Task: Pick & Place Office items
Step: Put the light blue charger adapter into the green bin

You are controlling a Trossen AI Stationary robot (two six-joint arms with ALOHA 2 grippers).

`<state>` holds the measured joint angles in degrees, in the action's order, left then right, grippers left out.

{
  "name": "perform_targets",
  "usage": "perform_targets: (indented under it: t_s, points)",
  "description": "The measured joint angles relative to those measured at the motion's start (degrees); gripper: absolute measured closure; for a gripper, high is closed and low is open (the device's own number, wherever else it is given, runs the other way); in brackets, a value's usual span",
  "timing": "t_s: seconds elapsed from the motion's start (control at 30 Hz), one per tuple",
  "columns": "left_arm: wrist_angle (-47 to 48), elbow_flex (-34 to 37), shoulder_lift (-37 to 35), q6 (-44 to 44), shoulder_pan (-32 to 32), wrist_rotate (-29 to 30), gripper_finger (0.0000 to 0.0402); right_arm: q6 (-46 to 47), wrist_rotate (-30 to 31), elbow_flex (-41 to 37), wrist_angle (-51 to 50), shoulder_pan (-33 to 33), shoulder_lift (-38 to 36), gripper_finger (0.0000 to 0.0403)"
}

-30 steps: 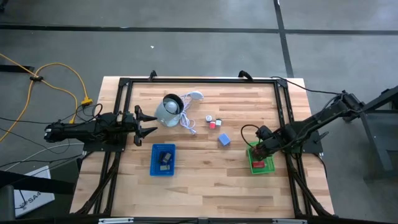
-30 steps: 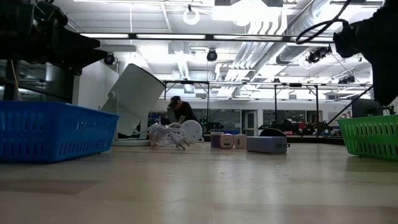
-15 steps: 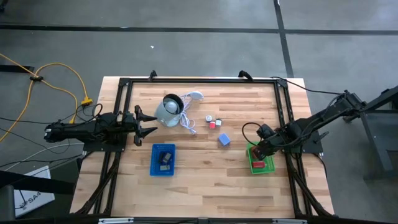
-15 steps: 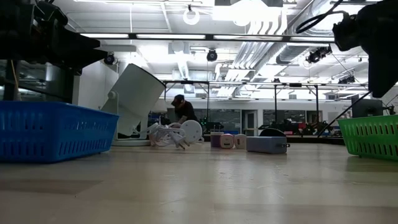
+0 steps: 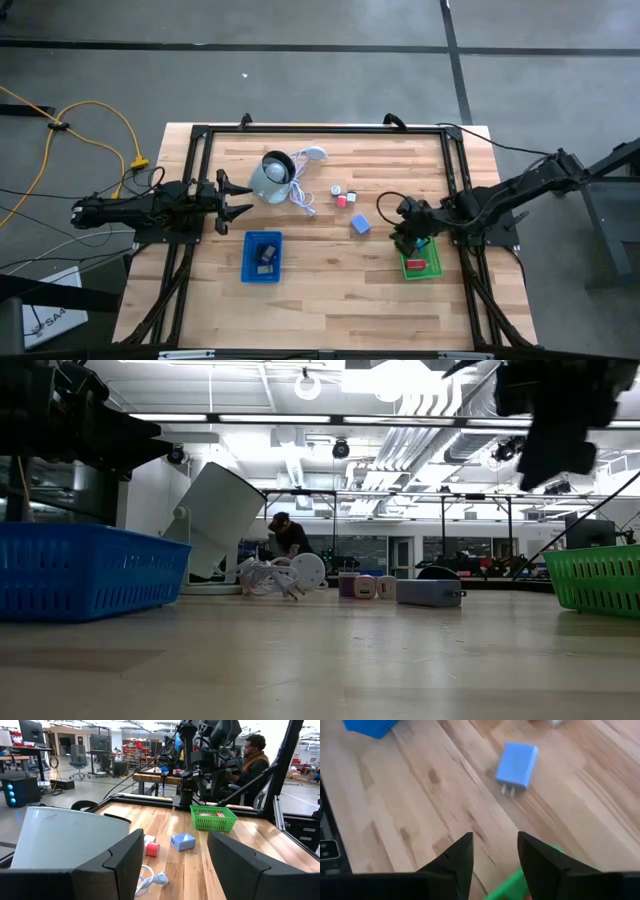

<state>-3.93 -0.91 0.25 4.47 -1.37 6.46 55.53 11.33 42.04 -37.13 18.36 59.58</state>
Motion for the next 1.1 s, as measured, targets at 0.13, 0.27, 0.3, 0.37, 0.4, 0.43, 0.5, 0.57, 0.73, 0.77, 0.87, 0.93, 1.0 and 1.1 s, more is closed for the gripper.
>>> perform_targets:
  t_s: [0.13, 0.27, 0.3, 0.37, 0.4, 0.43, 0.5, 0.57, 0.73, 0.77, 0.87, 0.93, 1.0, 1.1]
  points:
    - [0.0, 0.0, 0.0, 0.0, 0.0, 0.0, 0.0189, -6.9, -2.0, 0.0, 6.2, -3.8, 0.9, 0.0264]
    - [0.0, 0.0, 0.0, 0.0, 0.0, 0.0, 0.0189, -15.1, -2.7, 0.0, 13.9, -6.7, 0.9, 0.0264]
    - [0.0, 0.0, 0.0, 0.0, 0.0, 0.0, 0.0189, -17.3, -2.7, 0.0, 15.8, -7.1, 0.9, 0.0264]
    - [0.0, 0.0, 0.0, 0.0, 0.0, 0.0, 0.0189, -21.2, -2.6, 0.0, 19.9, -7.6, 0.9, 0.0264]
    - [0.0, 0.0, 0.0, 0.0, 0.0, 0.0, 0.0189, -22.9, -2.6, 0.0, 21.9, -8.0, 0.9, 0.0264]
    - [0.0, 0.0, 0.0, 0.0, 0.0, 0.0, 0.0189, -24.5, -2.8, 0.0, 23.5, -8.2, 0.9, 0.0264]
    - [0.0, 0.0, 0.0, 0.0, 0.0, 0.0, 0.0189, -26.8, -3.2, 0.0, 26.1, -8.4, 0.9, 0.0264]
    - [0.0, 0.0, 0.0, 0.0, 0.0, 0.0, 0.0189, -28.4, -3.4, 0.0, 27.7, -8.4, 0.9, 0.0264]
    - [0.0, 0.0, 0.0, 0.0, 0.0, 0.0, 0.0189, -29.0, -3.6, 0.0, 28.6, -8.4, 0.9, 0.0264]
    - [0.0, 0.0, 0.0, 0.0, 0.0, 0.0, 0.0189, -29.0, -3.6, 0.0, 28.6, -8.4, 0.9, 0.0264]
    - [0.0, 0.0, 0.0, 0.0, 0.0, 0.0, 0.0189, -29.0, -3.6, 0.0, 28.7, -8.4, 0.9, 0.0264]
    - [0.0, 0.0, 0.0, 0.0, 0.0, 0.0, 0.0189, -29.0, -3.8, 0.0, 28.7, -8.4, 0.9, 0.0264]
    - [0.0, 0.0, 0.0, 0.0, 0.0, 0.0, 0.0189, -29.0, -3.8, 0.0, 28.7, -8.4, 0.9, 0.0264]
    - [0.0, 0.0, 0.0, 0.0, 0.0, 0.0, 0.0189, -29.0, -3.8, 0.0, 28.7, -8.4, 0.9, 0.0264]
